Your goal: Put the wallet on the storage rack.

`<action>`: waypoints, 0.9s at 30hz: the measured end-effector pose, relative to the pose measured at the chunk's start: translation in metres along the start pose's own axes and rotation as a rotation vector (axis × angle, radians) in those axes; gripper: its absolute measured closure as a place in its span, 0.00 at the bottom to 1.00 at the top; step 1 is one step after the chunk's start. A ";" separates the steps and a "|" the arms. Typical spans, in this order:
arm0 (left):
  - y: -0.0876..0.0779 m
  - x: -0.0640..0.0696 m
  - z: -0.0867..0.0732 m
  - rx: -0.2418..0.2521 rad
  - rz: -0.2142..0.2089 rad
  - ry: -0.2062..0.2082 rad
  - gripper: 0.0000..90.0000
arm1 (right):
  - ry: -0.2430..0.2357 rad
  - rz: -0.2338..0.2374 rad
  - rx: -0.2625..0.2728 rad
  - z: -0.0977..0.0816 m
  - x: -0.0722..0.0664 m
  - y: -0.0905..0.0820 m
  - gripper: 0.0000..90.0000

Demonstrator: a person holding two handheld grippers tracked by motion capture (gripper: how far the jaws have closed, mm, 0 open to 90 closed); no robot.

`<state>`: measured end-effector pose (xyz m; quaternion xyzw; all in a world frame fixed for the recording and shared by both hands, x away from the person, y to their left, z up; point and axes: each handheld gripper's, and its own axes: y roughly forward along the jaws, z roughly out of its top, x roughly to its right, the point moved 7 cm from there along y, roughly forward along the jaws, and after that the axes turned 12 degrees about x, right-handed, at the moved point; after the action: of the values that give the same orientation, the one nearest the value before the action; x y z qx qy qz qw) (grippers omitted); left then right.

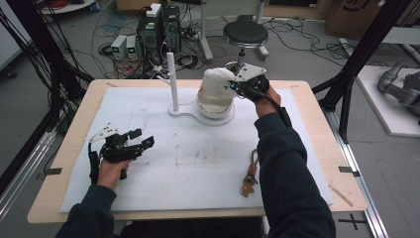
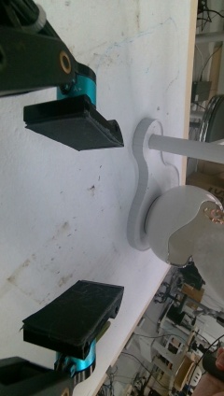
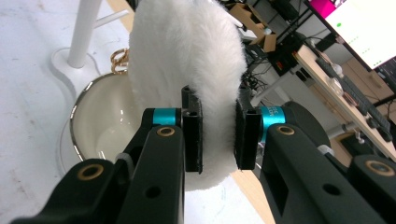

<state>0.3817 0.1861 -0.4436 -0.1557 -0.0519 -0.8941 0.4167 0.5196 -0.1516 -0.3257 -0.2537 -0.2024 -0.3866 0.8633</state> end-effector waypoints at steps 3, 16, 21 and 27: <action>0.000 0.000 0.000 0.001 0.000 -0.001 0.27 | -0.004 0.001 -0.014 -0.003 0.000 0.001 0.86; -0.001 0.000 0.000 0.003 0.000 -0.004 0.27 | -0.186 0.122 -0.129 -0.024 -0.037 0.039 0.86; -0.002 -0.001 0.001 0.005 0.004 -0.003 0.27 | -0.129 0.123 -0.145 -0.038 -0.045 0.052 0.86; -0.004 -0.003 0.001 0.004 0.017 0.013 0.27 | 0.083 0.115 -0.124 -0.034 -0.044 0.036 0.55</action>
<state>0.3804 0.1914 -0.4436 -0.1494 -0.0495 -0.8916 0.4247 0.5251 -0.1264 -0.3861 -0.3015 -0.1270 -0.3584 0.8743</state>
